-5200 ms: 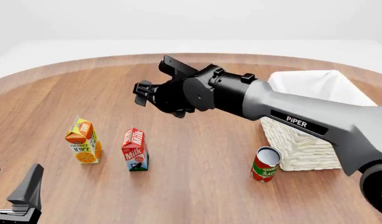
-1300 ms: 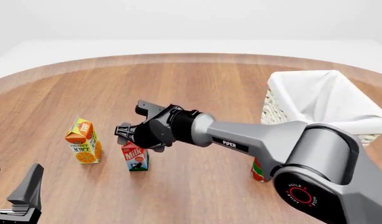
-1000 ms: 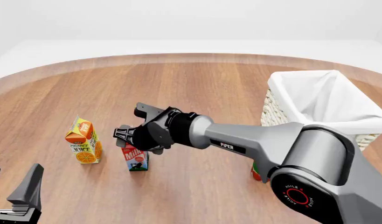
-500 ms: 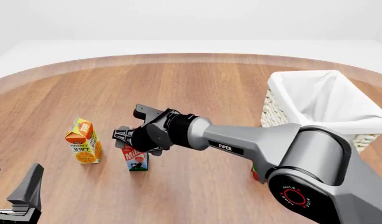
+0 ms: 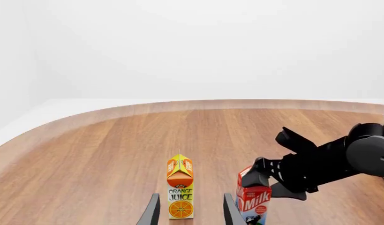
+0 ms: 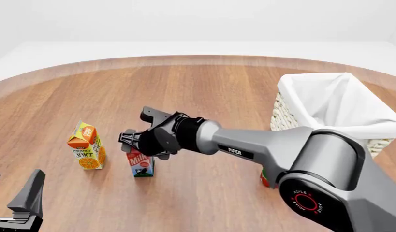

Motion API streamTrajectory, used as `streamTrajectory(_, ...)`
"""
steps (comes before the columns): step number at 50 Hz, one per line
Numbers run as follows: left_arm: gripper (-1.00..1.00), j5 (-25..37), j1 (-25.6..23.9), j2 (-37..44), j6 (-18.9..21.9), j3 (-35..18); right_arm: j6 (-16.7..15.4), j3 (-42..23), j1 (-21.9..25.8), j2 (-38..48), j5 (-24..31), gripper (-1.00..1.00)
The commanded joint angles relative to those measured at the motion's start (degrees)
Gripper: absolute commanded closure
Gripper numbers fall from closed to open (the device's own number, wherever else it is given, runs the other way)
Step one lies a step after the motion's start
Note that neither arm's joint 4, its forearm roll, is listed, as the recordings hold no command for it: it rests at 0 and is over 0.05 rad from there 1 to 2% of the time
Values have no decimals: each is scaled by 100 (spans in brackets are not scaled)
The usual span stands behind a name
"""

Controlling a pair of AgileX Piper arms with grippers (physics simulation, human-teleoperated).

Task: Pick the milk and place it in the basket.

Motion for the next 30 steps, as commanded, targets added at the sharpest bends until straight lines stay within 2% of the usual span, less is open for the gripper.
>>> streamTrajectory(1,-100,0,0,-1,-2,0,-216,-61,-119,-57,59,-100)
streamTrajectory(2,-100,0,0,0,0,0,-250,-43,-152,-85,57,100)
streamTrajectory(30,-100,0,0,0,-1,0,-499,90,-182,-564,-21,100)
